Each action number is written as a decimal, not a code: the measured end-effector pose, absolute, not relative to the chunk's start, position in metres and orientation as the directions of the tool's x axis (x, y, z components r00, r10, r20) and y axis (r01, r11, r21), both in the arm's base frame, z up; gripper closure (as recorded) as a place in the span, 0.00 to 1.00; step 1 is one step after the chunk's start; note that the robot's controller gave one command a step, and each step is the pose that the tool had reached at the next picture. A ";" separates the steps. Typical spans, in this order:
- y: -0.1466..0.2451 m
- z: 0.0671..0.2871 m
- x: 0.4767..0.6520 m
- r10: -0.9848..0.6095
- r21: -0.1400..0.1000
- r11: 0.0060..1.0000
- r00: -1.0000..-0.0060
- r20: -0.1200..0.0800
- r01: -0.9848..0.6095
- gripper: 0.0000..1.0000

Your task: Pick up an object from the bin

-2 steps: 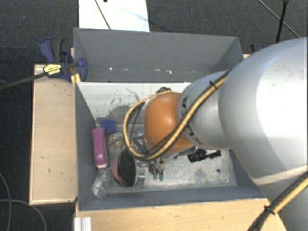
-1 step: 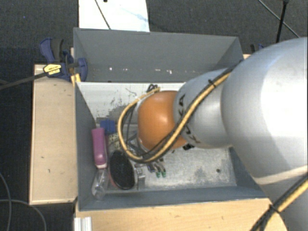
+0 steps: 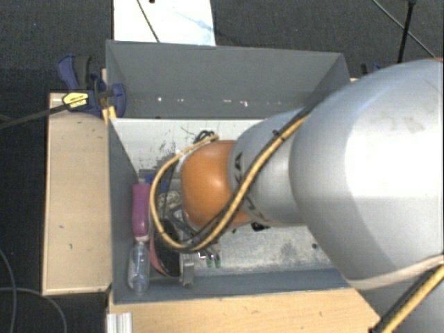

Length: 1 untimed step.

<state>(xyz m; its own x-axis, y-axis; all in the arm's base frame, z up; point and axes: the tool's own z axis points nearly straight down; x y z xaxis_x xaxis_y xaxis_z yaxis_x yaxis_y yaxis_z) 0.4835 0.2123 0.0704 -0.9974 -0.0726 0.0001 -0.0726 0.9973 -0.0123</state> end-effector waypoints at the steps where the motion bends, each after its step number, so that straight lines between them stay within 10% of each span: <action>1: 0.215 0.069 0.482 -0.071 -0.007 0.997 -0.997 0.003 -0.071 1.00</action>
Offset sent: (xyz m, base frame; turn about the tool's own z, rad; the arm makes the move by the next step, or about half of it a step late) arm 0.0000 0.0000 0.0000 0.0000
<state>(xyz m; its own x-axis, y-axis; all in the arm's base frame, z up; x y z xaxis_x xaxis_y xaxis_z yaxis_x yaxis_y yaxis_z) 0.4817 0.2150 0.0695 -0.9975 -0.0706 0.0034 -0.0706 0.9975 -0.0066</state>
